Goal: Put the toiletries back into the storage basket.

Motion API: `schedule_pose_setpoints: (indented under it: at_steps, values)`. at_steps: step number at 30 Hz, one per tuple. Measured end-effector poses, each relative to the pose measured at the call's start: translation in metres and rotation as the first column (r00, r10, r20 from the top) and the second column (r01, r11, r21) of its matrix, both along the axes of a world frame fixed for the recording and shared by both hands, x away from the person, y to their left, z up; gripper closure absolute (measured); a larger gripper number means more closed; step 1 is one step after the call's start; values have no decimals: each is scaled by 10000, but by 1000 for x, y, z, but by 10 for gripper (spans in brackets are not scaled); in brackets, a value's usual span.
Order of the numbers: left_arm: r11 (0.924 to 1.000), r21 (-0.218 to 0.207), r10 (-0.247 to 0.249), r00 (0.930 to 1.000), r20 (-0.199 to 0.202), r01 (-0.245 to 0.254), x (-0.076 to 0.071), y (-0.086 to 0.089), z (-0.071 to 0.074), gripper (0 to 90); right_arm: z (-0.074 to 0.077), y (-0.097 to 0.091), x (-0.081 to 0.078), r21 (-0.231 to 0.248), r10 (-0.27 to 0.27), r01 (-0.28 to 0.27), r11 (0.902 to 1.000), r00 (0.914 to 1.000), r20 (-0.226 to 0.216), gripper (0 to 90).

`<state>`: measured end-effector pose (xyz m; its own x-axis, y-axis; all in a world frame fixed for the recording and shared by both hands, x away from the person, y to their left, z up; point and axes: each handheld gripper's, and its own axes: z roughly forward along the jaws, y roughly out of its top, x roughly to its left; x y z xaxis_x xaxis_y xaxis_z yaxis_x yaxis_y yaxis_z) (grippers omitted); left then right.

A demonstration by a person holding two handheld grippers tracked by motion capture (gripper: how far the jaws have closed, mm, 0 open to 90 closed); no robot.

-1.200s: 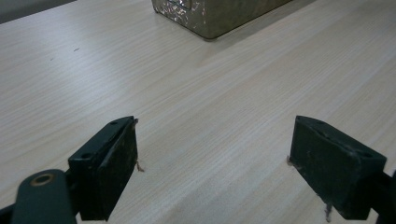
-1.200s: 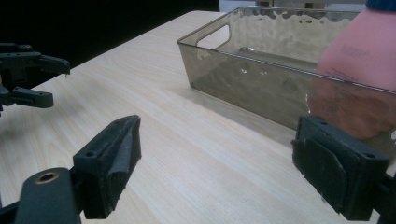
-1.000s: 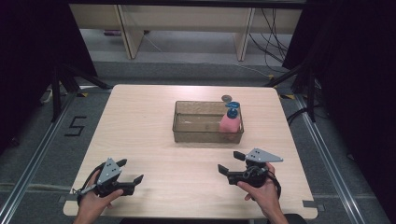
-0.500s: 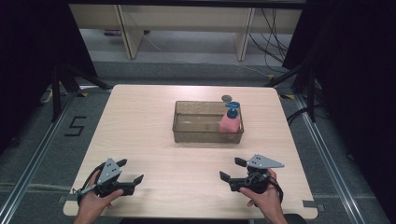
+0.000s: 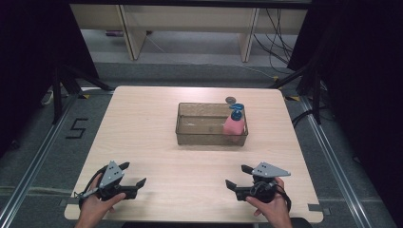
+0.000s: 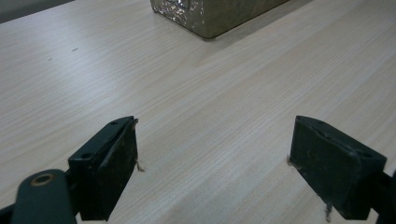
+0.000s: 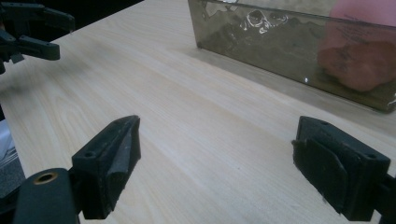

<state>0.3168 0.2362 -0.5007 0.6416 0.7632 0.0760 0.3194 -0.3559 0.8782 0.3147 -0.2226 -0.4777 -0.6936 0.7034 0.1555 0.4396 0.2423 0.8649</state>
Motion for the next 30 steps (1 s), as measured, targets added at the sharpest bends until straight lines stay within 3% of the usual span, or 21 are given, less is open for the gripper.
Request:
schedule_pose_setpoints:
  at_steps: [2, 6, 9, 11, 14, 15, 17, 19, 21, 24, 26, 27, 30]
  values:
    - [10000, 0, 10, 10000, -22, -10, 0, 0, 0, 148, 0, 1, -2, 56, -57, 58, 10000, 9998, -205, 159]
    - [10000, -12, 26, 10000, -9, -26, 0, 0, 0, 148, -1, -1, -3, -31, 93, -93, 10000, 9999, -57, 159]
    - [10000, 3, 15, 10000, -5, -15, 0, 0, 0, 148, -2, -1, -6, 28, 49, -48, 10000, 9993, -363, 158]
    - [10000, -14, 24, 10000, -11, -24, 0, 0, 0, 148, -3, -3, -5, -183, 101, -103, 9998, 9999, -127, 158]
    - [10000, -13, 30, 10000, 12, -30, 0, 0, 0, 148, -4, -2, -8, -112, 143, -147, 9998, 9994, -321, 158]
    - [10000, -12, 28, 10000, 10, -28, 0, 0, 0, 148, -5, -3, -8, -288, 259, -266, 9992, 9994, -251, 158]
    - [10000, 10, 12, 10000, -1, -12, 0, 0, 0, 148, -6, -3, -10, -280, 259, -277, 9992, 9977, -633, 159]
    - [10000, 3, 28, 10000, -14, -28, 0, 0, 0, 148, -7, -4, -8, -277, 559, -577, 9979, 9965, -623, 159]
    - [10000, 17, 25, 10000, -10, -25, 0, 0, 0, 148, -7, -5, -10, -394, 407, -423, 9983, 9984, -402, 160]
    - [10000, 20, 34, 10000, -5, -34, 0, 0, -1, 148, -6, -5, -15, -258, 269, -289, 9992, 9969, -745, 160]
    - [10000, 14, 40, 10000, 10, -40, 0, 0, -1, 148, -7, -7, -13, -319, 324, -337, 9989, 9987, -405, 160]
    - [10000, 79, 9, 10000, 75, -10, 0, 0, 0, 148, -7, -6, -16, -126, 221, -232, 9997, 9967, -784, 160]
    - [9999, 152, -12, 10000, 98, 10, 0, 0, 0, 148, -9, -7, -14, -298, 304, -320, 9990, 9982, -515, 160]
